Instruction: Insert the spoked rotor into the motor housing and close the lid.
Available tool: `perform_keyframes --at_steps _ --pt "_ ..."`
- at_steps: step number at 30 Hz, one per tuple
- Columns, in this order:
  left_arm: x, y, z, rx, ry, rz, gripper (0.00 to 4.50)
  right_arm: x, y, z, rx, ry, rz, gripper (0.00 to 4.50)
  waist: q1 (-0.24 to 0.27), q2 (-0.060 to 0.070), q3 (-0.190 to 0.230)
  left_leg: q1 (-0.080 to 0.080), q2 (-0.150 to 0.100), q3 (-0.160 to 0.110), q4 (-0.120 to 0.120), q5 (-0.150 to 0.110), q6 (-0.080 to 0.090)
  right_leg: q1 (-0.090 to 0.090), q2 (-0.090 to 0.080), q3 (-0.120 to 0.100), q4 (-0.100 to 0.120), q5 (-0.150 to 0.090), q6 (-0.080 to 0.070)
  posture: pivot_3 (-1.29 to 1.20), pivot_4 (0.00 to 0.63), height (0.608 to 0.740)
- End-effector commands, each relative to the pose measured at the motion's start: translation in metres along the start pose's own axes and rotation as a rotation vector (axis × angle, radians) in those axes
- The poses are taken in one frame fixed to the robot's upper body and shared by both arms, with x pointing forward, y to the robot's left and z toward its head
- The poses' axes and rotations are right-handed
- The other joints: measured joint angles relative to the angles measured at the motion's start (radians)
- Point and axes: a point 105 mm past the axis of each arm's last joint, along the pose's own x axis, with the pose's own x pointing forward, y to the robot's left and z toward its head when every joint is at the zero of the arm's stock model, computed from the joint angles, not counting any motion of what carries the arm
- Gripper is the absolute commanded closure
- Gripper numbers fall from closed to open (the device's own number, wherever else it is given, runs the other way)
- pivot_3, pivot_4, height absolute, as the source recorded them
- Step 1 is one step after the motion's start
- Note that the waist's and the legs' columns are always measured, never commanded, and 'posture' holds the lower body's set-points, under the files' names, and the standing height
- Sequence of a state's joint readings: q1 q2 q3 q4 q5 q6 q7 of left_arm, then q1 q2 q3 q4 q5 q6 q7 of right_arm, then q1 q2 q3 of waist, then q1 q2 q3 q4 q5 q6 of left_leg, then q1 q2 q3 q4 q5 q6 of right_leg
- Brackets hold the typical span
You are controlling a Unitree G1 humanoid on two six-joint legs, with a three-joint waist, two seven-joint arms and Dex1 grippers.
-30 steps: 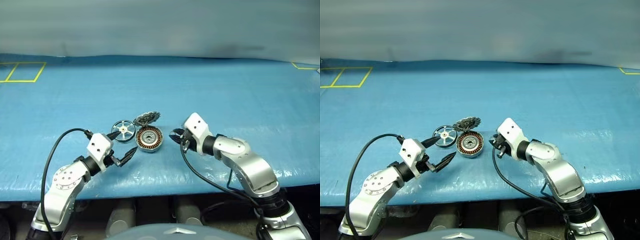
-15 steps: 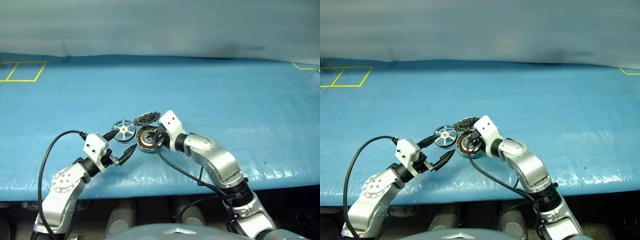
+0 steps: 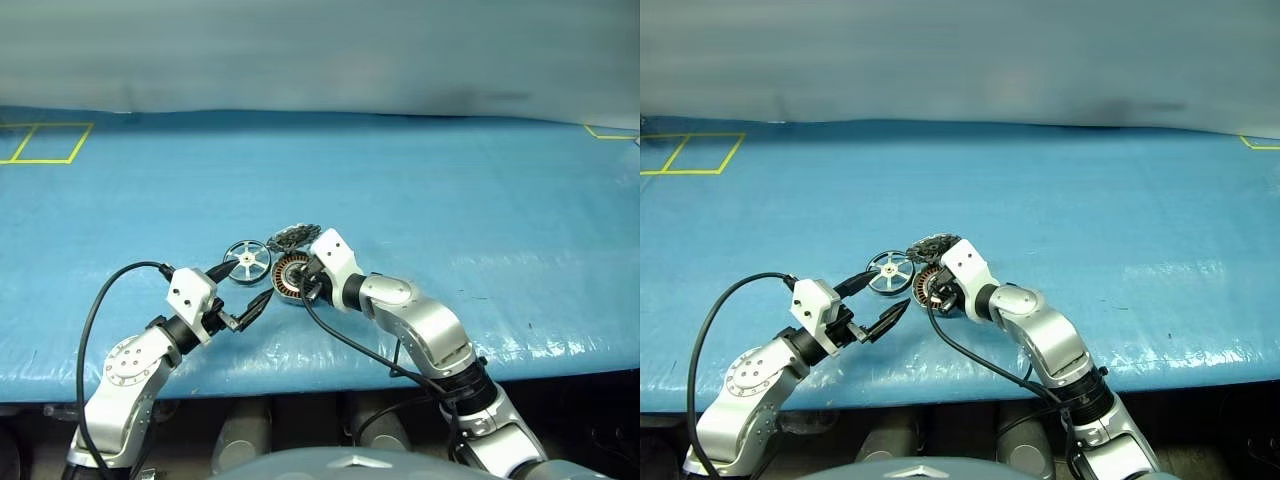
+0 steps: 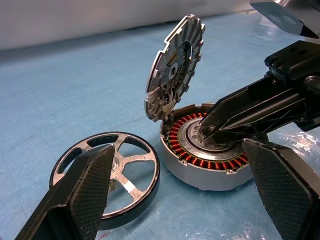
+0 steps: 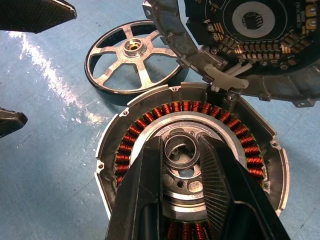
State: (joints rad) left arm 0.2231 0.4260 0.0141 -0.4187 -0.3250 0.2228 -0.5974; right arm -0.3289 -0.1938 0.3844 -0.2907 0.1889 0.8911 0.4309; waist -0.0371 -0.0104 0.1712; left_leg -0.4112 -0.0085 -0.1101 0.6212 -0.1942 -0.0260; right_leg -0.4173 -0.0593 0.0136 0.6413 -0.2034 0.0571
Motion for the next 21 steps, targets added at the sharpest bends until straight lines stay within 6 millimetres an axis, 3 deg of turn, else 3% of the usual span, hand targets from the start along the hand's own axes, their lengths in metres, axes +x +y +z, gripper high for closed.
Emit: perform_keyframes --at_steps 1,21 --pt "-0.0006 0.0025 0.0074 0.016 -0.035 0.008 0.0 -0.0011 0.0023 0.0007 -0.008 -0.011 0.006 3.8 0.0 0.0 0.0 0.0 0.0 0.0 0.0 0.0 0.0 0.0 0.0 0.0 0.0 0.0 0.0 0.0 0.15 0.74" --pt "0.0009 0.0006 0.0064 0.014 -0.028 -0.008 0.0 -0.0019 -0.0024 -0.0058 0.003 0.005 -0.013 3.8 0.0 0.0 0.0 0.0 0.0 0.0 0.0 0.0 0.0 0.0 0.0 0.0 0.0 0.0 0.0 0.0 0.15 0.74"
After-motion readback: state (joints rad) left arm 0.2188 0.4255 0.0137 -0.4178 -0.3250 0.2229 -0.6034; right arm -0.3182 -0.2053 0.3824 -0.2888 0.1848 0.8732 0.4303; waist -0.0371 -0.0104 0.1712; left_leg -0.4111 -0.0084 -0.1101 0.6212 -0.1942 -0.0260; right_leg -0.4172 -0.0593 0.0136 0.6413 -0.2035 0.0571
